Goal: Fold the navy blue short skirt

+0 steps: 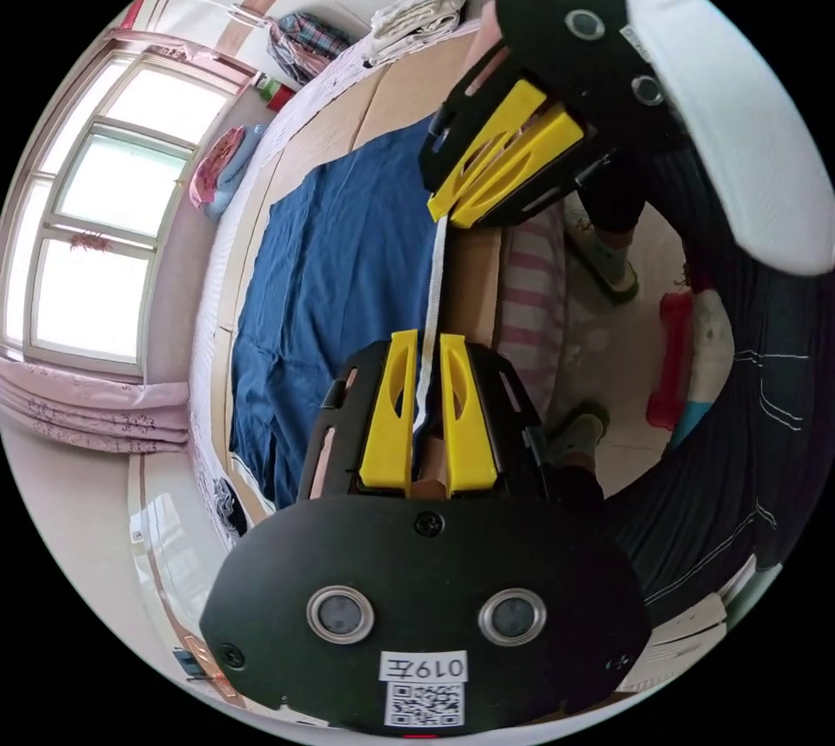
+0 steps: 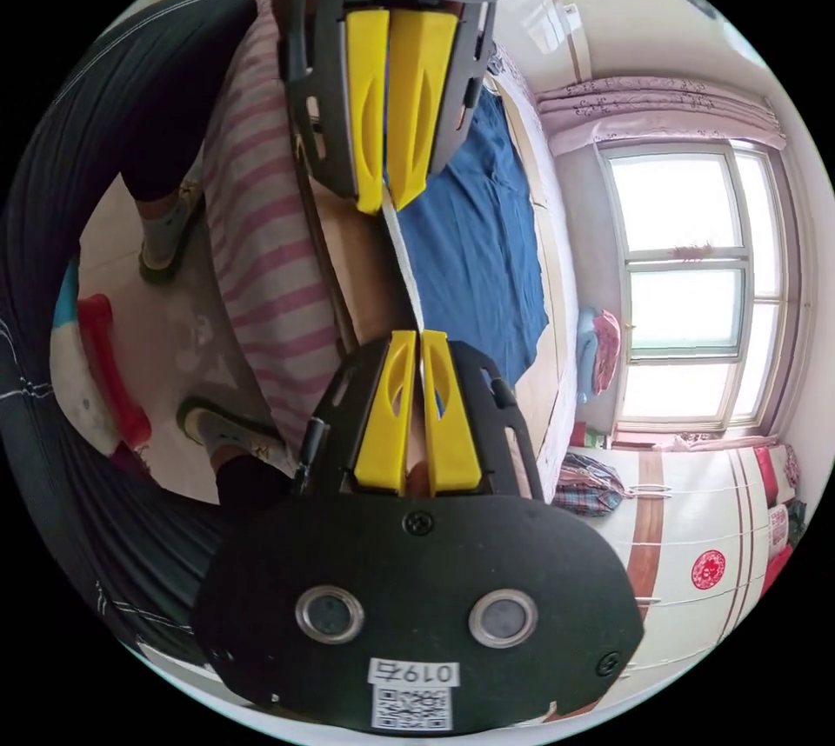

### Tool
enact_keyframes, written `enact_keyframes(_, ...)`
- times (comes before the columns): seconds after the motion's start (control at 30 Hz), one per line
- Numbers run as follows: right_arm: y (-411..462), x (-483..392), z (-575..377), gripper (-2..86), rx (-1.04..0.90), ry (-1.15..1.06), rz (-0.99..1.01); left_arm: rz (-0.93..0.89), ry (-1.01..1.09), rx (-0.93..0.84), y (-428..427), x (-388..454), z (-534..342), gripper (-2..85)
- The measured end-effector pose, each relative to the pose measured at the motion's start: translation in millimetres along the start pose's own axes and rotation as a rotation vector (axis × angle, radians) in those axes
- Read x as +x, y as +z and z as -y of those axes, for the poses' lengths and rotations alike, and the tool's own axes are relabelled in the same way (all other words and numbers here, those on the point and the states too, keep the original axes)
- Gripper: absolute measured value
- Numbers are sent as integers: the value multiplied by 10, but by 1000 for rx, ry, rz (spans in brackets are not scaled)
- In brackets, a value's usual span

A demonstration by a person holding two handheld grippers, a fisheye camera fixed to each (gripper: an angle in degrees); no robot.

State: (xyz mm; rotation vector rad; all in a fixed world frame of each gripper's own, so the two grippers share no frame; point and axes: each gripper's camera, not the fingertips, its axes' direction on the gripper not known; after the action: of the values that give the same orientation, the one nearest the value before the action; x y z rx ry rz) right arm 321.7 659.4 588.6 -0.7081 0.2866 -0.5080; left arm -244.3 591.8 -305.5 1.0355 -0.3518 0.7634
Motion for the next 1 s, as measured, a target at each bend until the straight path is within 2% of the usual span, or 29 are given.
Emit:
enact_keyframes(0.17,-50,130,-264,1,38,7,9,-50,-19,20,-120,-110,112,9)
enact_keyframes(0.37,66,188,-665,58,-42,-8,-119,-52,-59,16,-240,-253,229,9)
enact_keyframes(0.57,237,378,-1023,37,-139,-29,-160,-33,-68,12,-332,-297,369,9)
enact_keyframes(0.73,191,524,-1176,-2,-138,-23,-152,-45,-80,8,-391,-370,478,9)
enact_keyframes(0.87,161,637,-1294,-2,-128,-9,-110,-6,-63,5,-470,-326,580,9)
enact_keyframes(1.0,197,580,-1355,17,-142,-55,-196,51,-46,-25,-427,-201,694,11)
